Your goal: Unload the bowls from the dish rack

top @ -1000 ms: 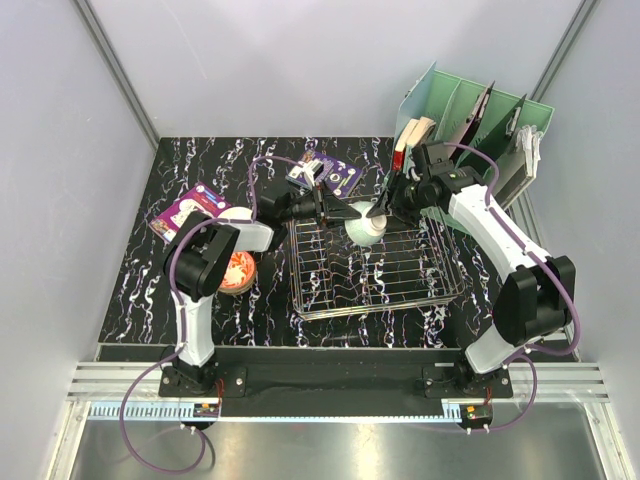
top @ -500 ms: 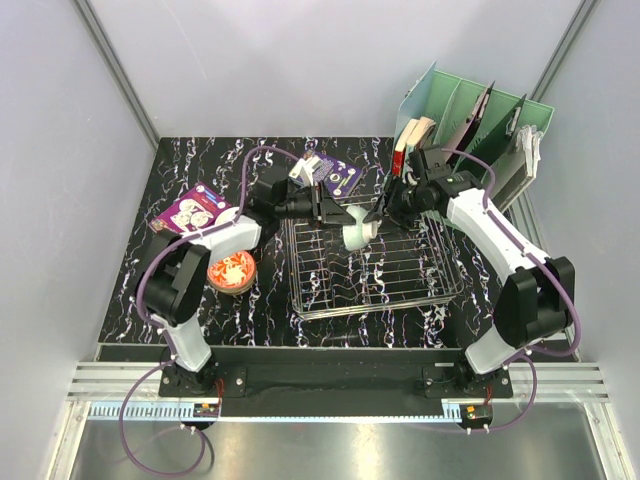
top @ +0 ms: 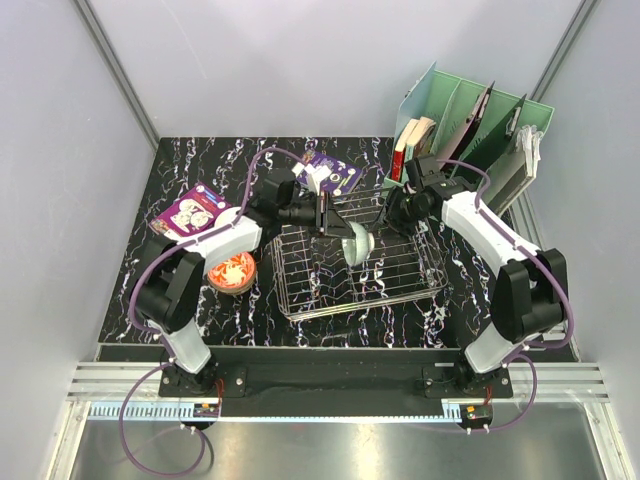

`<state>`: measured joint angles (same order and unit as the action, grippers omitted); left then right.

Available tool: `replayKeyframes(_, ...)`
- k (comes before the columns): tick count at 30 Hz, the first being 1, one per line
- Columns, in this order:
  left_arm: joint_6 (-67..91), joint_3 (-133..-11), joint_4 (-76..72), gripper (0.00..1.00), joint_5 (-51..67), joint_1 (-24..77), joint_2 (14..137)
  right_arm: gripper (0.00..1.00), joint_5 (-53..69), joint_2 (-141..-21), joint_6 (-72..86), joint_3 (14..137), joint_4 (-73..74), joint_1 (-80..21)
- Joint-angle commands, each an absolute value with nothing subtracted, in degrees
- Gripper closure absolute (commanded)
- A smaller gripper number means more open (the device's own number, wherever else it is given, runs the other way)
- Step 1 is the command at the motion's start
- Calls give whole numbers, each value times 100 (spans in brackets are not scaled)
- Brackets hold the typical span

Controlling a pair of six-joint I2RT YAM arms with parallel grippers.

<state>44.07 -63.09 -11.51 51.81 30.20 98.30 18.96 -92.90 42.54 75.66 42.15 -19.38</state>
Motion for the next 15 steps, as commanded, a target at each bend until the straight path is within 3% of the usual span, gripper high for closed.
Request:
replayKeyframes(1,4078,-6802,-1055,100,5081,3041,9685,55,1837,-9325,4324,7594,4069,-1969)
replayKeyframes(5,3815,-7101,-458,100,4940,3059,9922,58,1872,-9404,4315,7568,4034,-1969)
replayKeyframes(9,3665,-7137,-237,83,4869,3067,9932,57,1916,-9483,4289,7497,4025,-1969)
replayKeyframes(15,3560,-7005,-167,71,4649,3059,9686,54,1775,-9396,4228,7392,4043,-1969)
